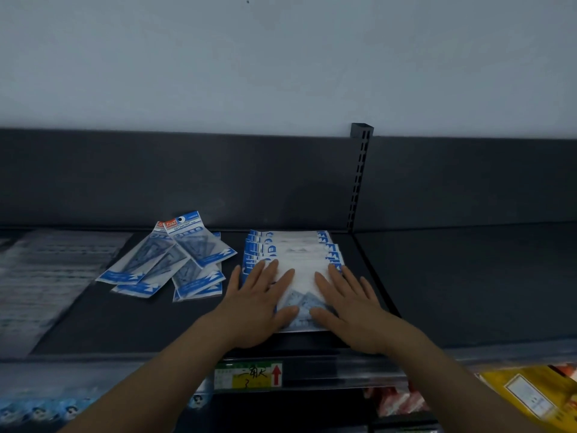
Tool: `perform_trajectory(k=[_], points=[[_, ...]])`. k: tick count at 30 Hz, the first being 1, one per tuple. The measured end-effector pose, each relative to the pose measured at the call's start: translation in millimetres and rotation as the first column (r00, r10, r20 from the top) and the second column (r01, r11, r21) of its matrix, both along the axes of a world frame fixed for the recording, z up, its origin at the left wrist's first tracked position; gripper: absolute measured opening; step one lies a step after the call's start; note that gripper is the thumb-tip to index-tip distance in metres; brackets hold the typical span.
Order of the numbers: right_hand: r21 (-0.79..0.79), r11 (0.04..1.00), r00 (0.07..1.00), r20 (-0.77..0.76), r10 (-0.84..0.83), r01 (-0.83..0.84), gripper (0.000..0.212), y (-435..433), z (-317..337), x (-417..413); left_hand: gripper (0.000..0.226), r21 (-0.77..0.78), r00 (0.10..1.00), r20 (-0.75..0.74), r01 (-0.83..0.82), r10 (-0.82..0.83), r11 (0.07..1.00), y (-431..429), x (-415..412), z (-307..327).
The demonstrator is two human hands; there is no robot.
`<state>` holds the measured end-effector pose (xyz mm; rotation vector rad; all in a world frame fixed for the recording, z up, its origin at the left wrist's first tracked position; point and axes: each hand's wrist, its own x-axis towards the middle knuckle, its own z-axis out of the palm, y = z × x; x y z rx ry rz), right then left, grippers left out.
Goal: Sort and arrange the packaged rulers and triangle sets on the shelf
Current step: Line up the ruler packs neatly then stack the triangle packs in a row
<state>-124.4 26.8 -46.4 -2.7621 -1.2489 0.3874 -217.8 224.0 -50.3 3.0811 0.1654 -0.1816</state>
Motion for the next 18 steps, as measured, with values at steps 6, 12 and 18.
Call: perform_trajectory(k=[6,12,18], points=[[0.029,0.999,0.997,-0.072,-0.025,0.027,0.067,-8.0,-0.1,-9.3,0.074,-0.082,0.997,-0.034,-0.065,0.062,0.995,4.6,-10.9,-1.6],[0.167,0.980,0.993,-0.071,-0.096,0.107,0.068,-3.6,14.6,-12.7,0.068,-0.278,0.979,0.144,-0.099,0.143,0.955,4.7,-20.9,5.9],[0.346,0.935,0.996,-0.019,-0.082,0.083,0.058,44.6,27.6,-21.2,0.027,-0.549,0.791,0.422,-0.166,0.443,0.820,35.3,-54.9,40.6]])
